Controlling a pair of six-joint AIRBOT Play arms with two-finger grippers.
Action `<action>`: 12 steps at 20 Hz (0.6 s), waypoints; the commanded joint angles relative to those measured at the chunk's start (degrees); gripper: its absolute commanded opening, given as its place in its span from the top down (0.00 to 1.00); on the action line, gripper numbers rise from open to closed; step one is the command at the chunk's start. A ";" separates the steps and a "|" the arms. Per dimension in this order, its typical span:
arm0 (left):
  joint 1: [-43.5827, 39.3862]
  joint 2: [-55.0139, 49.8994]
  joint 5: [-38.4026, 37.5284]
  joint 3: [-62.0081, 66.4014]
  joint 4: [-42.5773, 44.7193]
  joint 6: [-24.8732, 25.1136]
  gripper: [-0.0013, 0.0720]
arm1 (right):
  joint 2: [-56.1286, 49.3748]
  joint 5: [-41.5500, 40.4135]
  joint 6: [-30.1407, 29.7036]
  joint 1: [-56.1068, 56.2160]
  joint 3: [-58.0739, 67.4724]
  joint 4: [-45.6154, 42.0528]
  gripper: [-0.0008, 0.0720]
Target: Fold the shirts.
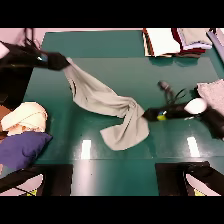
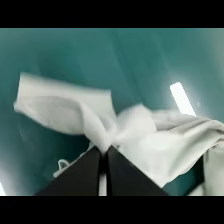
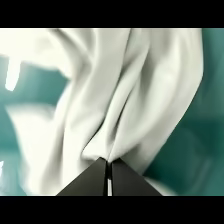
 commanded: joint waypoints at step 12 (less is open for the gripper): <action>0.02 21.94 -0.33 31.26 2.84 -0.24 0.95 | 14.60 24.04 0.85 -30.38 51.47 -8.59 0.97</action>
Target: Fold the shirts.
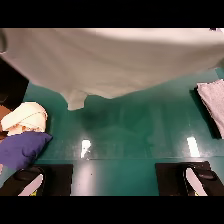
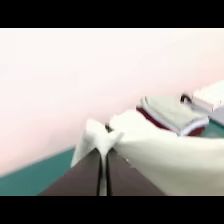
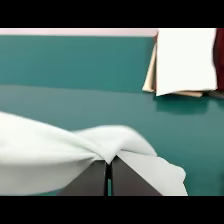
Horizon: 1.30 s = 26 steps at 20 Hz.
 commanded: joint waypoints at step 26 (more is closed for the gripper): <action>12.17 -24.48 -7.91 -45.31 6.56 -8.28 0.29 | -33.51 1.22 -4.70 5.03 -13.03 4.57 0.46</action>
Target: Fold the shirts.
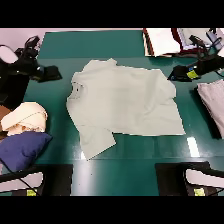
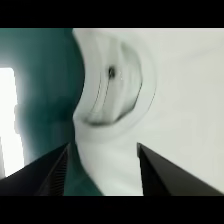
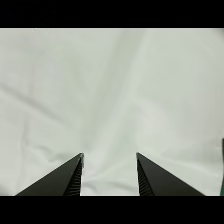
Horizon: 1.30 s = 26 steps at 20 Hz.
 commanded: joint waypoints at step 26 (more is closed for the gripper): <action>-11.47 15.74 9.25 -30.25 -16.90 4.83 0.95 | 26.62 4.02 -4.39 -25.92 -38.16 -3.32 0.46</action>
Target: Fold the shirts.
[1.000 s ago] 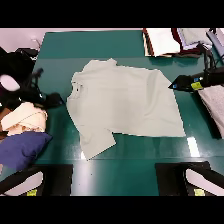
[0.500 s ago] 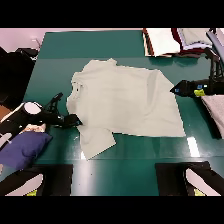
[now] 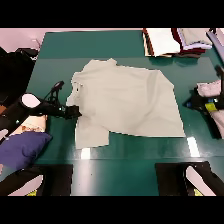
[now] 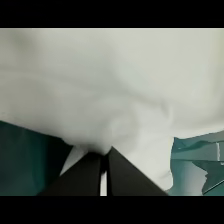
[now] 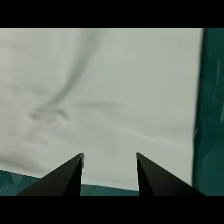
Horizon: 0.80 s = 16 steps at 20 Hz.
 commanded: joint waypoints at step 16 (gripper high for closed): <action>-0.07 0.81 -2.71 3.78 1.44 0.72 0.95 | -11.43 -11.78 -5.99 -5.27 -21.05 9.14 0.90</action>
